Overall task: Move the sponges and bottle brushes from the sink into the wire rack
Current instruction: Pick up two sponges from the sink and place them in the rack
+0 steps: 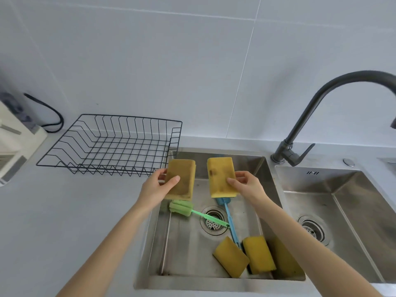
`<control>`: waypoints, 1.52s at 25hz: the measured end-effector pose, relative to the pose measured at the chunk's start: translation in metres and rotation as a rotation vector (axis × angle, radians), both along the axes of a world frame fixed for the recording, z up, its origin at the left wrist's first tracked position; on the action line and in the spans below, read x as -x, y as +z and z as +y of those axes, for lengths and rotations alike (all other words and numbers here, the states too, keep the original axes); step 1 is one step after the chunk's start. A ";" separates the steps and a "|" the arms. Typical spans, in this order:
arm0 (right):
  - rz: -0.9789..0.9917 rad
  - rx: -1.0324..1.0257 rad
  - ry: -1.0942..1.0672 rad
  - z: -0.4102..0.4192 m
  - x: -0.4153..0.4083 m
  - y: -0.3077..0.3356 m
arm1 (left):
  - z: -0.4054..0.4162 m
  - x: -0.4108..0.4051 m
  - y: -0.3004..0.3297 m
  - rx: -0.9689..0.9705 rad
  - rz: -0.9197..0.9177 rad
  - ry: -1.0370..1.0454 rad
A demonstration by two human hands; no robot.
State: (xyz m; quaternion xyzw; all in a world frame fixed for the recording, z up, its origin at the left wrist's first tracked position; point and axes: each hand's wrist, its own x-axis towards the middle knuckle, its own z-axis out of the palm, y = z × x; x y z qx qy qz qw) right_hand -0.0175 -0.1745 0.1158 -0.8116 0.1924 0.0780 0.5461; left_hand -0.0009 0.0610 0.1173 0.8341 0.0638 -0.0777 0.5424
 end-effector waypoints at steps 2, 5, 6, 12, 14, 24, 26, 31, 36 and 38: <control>-0.024 -0.001 0.017 0.007 -0.007 0.007 | 0.009 -0.005 0.009 0.014 -0.028 0.042; -0.048 -0.014 0.032 0.019 -0.020 0.014 | 0.020 -0.012 0.020 0.013 -0.072 0.083; -0.052 -0.011 0.040 0.024 -0.024 0.016 | 0.024 -0.014 0.022 0.014 -0.081 0.098; -0.038 -0.025 0.086 0.052 -0.059 0.025 | 0.052 -0.027 0.029 0.017 -0.099 0.197; -0.039 -0.029 0.112 0.062 -0.074 0.028 | 0.062 -0.032 0.030 0.031 -0.099 0.235; 0.009 0.049 0.173 0.131 -0.170 0.040 | 0.100 -0.054 0.017 0.076 -0.084 0.347; 0.014 0.103 0.206 0.147 -0.188 0.037 | 0.106 -0.061 0.014 0.060 -0.085 0.373; -0.010 0.449 0.347 0.174 -0.214 0.021 | 0.113 -0.076 0.013 0.051 -0.104 0.388; 0.013 0.602 0.453 0.192 -0.230 -0.003 | 0.117 -0.091 0.010 0.028 -0.102 0.387; 0.014 0.680 0.499 0.197 -0.234 -0.009 | 0.118 -0.095 0.008 0.029 -0.086 0.389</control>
